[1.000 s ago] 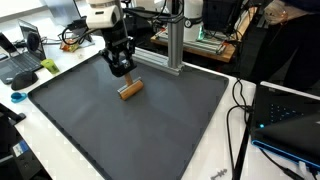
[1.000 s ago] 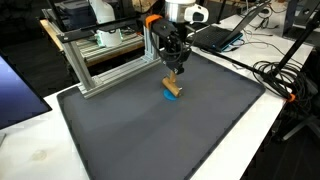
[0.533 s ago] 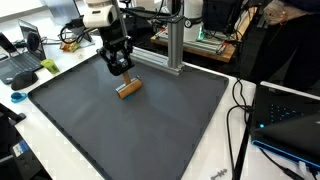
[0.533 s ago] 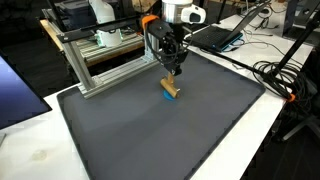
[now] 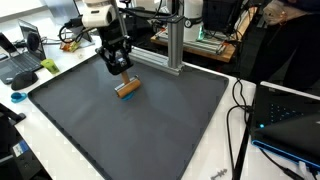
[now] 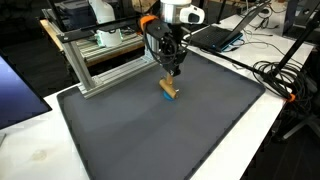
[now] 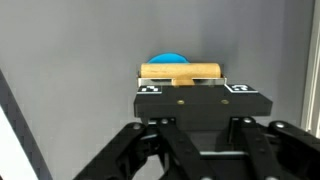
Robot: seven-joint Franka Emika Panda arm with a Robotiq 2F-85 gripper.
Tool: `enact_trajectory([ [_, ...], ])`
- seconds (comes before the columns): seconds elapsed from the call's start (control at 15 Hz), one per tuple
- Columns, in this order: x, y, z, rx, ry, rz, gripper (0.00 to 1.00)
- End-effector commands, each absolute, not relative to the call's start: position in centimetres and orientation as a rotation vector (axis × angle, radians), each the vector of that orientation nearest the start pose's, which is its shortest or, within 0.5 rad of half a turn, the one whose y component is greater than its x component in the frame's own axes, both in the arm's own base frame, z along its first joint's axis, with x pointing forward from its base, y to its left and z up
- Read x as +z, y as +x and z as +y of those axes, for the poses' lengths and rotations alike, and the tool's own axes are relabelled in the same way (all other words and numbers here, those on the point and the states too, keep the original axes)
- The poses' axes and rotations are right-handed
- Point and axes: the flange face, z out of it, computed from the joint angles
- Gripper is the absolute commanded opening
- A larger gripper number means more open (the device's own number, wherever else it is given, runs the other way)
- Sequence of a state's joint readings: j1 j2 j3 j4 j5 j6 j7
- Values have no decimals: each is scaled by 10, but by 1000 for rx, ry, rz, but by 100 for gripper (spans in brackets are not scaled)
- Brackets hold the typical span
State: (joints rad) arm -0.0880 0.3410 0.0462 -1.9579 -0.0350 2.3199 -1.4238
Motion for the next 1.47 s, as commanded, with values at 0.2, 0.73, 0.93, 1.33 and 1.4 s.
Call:
enact_trajectory([
  [0.2, 278, 612, -40, 83, -2390, -2084, 22],
  [0.73, 275, 612, -43, 134, -2391, -2120, 22],
  [0.93, 273, 614, -45, 151, -2385, -2142, 22],
  [1.33, 277, 621, -26, 101, -2353, -2166, 22],
  [1.4, 277, 621, -23, 94, -2342, -2171, 22],
])
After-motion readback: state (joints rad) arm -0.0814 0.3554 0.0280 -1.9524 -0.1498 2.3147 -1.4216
